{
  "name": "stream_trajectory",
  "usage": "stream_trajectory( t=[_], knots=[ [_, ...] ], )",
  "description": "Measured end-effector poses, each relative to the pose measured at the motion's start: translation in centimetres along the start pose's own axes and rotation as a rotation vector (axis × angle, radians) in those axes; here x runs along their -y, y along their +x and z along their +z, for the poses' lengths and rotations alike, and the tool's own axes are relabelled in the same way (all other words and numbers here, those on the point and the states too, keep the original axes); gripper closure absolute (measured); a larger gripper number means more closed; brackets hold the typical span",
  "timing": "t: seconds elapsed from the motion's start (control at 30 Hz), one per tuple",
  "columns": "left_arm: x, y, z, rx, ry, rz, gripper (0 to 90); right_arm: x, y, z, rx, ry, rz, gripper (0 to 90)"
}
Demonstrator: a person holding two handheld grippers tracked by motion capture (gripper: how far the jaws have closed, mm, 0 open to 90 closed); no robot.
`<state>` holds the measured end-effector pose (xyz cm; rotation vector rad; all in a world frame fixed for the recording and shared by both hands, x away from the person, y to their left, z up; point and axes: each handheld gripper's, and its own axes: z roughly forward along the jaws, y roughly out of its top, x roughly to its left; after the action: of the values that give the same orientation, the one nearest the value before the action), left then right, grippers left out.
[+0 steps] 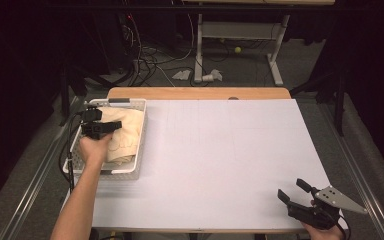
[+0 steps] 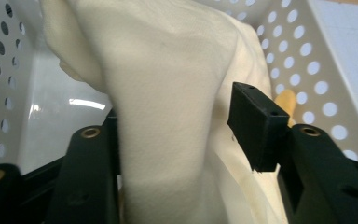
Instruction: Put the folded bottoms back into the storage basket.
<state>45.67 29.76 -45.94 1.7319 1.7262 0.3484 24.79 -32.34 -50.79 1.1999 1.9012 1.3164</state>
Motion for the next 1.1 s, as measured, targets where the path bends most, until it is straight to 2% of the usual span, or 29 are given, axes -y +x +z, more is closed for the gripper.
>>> stream_trajectory(
  t=[0.3,1.1],
  knots=[
    [-0.1,0.3,0.1,-0.006,0.003,-0.021,39.2,0.0,0.0,0.0,0.000,-0.004,0.003,22.6],
    [0.1,1.4,-1.2,-0.073,0.006,-0.009,37.2,0.0,0.0,0.0,0.000,-0.004,0.002,22.6]
  ],
)
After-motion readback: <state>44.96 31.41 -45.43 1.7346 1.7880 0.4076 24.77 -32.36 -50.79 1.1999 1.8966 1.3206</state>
